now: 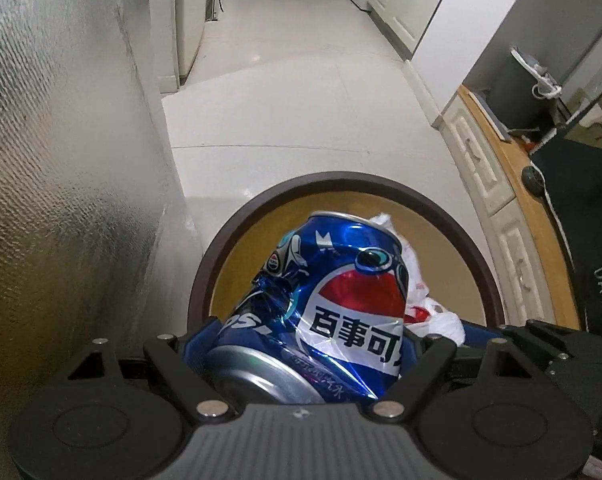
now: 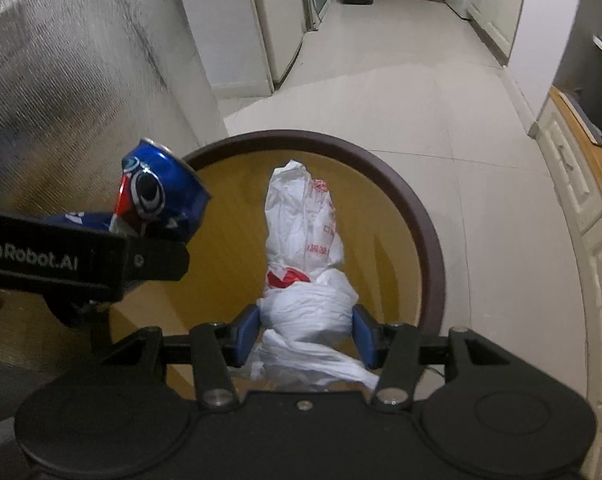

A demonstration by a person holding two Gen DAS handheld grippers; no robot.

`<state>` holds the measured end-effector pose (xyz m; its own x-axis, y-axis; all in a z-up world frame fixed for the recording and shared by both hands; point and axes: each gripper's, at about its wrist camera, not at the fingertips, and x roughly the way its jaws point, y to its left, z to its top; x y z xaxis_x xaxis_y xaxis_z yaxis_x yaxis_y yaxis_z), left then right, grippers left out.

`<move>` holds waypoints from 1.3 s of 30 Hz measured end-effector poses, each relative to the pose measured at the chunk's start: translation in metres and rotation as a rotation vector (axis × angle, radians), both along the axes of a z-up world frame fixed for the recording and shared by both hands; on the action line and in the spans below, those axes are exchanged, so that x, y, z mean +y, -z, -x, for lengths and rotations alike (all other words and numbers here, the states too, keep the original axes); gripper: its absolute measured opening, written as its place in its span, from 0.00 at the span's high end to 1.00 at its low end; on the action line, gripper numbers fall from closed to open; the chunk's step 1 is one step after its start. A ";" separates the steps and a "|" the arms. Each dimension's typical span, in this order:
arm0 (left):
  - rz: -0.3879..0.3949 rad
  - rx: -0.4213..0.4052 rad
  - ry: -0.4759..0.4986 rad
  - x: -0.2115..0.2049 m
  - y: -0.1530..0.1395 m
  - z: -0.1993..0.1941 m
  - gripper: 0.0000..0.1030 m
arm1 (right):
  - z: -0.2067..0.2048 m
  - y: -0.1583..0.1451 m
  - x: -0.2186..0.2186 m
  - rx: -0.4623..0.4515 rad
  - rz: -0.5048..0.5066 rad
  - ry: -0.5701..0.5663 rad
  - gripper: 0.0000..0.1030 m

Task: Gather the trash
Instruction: 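Open the right tool to drop the bag while the left tool drops the can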

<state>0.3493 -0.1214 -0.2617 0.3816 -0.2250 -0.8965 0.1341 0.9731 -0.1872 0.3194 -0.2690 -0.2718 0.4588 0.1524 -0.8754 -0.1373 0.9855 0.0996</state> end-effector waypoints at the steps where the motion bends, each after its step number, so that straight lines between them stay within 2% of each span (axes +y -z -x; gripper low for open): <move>1: 0.006 0.006 -0.008 0.002 0.003 -0.002 0.17 | -0.003 0.002 0.001 0.002 0.005 -0.006 0.49; 7: 0.021 0.031 -0.021 0.006 0.012 -0.009 0.17 | -0.016 0.010 0.004 -0.008 0.043 -0.048 0.48; 11: 0.020 0.042 -0.006 0.004 0.015 -0.012 0.17 | -0.022 0.011 0.005 0.005 0.045 -0.078 0.24; 15: 0.013 0.061 0.000 0.001 0.019 -0.015 0.17 | -0.019 0.005 0.003 0.023 0.030 -0.124 0.10; 18: -0.002 0.074 0.011 -0.001 0.022 -0.015 0.17 | -0.019 0.001 0.002 0.046 0.034 -0.149 0.05; 24: -0.030 0.095 0.049 -0.011 0.029 -0.018 0.17 | -0.013 -0.008 -0.001 0.077 0.048 -0.164 0.00; 30: -0.074 0.109 0.073 -0.018 0.035 -0.021 0.16 | -0.002 -0.016 -0.002 0.076 0.032 -0.174 0.00; 32: -0.092 0.119 0.080 -0.020 0.035 -0.022 0.06 | 0.001 -0.019 -0.001 0.071 0.041 -0.169 0.00; 39: -0.117 0.105 0.124 -0.027 0.023 -0.011 0.02 | 0.014 -0.030 -0.008 0.055 0.057 -0.135 0.00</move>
